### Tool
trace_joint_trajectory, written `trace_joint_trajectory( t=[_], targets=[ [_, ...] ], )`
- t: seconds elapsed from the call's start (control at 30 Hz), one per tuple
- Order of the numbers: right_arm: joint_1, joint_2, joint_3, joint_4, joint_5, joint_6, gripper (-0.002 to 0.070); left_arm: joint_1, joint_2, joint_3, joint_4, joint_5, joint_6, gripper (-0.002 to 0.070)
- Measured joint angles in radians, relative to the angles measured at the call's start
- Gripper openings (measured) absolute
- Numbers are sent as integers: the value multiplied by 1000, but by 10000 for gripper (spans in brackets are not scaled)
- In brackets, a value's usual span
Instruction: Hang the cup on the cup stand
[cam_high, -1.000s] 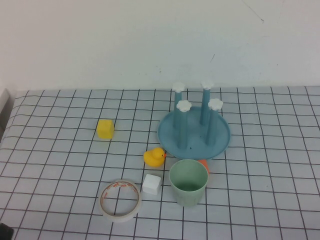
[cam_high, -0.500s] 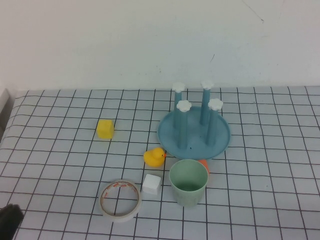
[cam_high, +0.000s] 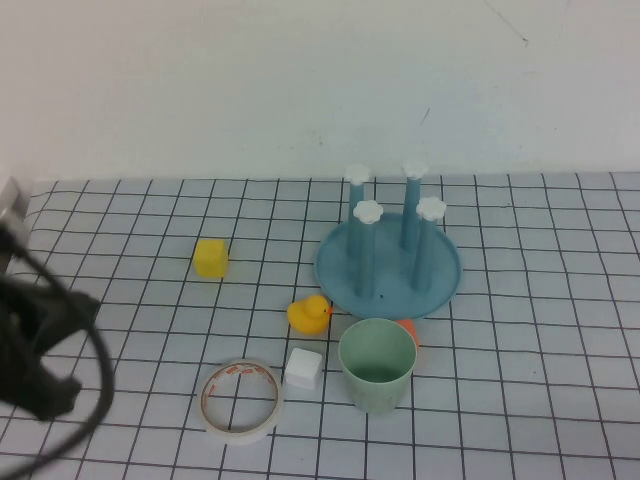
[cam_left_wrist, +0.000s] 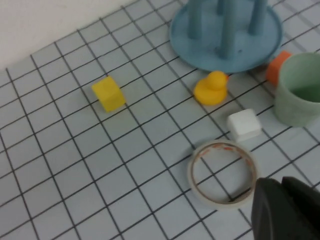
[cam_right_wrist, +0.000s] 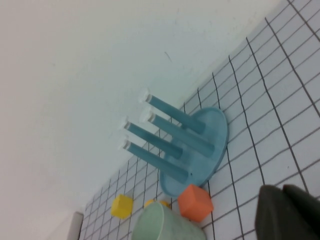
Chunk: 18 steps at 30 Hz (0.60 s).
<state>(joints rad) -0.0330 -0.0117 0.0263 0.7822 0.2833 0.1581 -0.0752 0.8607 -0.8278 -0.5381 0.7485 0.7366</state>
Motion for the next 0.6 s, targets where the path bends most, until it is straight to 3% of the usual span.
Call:
trace_joint_trajectory(
  t=[0.23,0.37,0.47,0.6],
  targets=[
    [0,0,0,0,40,-9,-1,-53,263,-211,120,109,-38,-1],
    [0,0,0,0,42,-35,-1,-166,398,-323,281,196,-138,-1],
    [0,0,0,0,42,-56,-1,-309,517,-406,456,235,-269,-1],
    [0,0,0,0,46,-61,-1,-425,628,-484,538,239,-367,-2]
  ],
)
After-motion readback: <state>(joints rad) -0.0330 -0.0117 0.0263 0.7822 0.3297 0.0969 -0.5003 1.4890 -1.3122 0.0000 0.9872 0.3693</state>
